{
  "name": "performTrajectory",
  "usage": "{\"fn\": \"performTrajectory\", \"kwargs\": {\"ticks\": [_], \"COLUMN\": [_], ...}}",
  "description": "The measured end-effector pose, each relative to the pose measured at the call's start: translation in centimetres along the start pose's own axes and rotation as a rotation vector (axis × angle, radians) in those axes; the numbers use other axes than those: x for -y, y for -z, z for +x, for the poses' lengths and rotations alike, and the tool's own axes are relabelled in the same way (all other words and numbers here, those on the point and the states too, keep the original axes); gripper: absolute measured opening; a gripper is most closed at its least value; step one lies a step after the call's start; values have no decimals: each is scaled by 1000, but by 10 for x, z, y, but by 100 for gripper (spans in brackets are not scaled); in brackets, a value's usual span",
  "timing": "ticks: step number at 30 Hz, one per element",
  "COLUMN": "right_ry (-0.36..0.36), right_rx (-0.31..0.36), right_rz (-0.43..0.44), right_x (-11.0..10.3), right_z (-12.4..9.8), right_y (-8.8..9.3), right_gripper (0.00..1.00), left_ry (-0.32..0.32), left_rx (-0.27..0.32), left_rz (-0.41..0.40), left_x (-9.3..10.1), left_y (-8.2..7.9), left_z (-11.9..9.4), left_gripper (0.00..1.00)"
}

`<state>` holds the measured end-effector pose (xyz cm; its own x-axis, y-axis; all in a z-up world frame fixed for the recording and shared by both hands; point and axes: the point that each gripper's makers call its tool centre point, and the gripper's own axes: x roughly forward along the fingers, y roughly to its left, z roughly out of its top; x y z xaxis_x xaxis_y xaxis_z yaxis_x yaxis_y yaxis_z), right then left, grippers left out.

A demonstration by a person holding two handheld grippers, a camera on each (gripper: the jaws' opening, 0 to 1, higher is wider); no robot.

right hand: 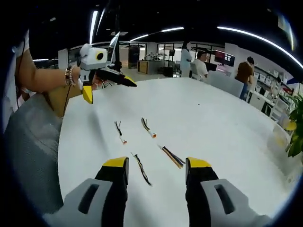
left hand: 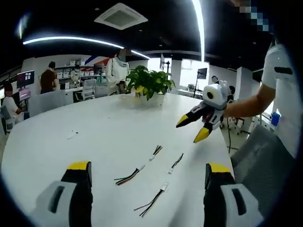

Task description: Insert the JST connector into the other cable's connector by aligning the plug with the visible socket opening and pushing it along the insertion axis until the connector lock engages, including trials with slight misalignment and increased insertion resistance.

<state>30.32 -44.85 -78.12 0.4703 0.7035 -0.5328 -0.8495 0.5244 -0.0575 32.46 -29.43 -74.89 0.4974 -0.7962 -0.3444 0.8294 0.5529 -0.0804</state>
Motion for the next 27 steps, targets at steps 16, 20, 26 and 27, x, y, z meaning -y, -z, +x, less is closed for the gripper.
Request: {"fn": "performTrajectory", "kwargs": {"ticks": [16,20,26,27], "right_ry": [-132,-157,-178,-181], "right_rx": [-88,-104,-118,-118], "right_rz": [-141,-166,-207,-213], "right_x": [0,1,5,6], "right_z": [23,28,36,38], "right_y": [13,13,13,13], "right_gripper": [43,42,41,41], "left_ry": [76,94,137,143], "left_rx": [-76,-92,-104,-108], "left_rz": [14,16,15,20], "left_x": [6,-2,-4,-4], "left_y": [17,22,26,27], "left_z": [38,44,55,57], "left_gripper": [99,99,99,97]}}
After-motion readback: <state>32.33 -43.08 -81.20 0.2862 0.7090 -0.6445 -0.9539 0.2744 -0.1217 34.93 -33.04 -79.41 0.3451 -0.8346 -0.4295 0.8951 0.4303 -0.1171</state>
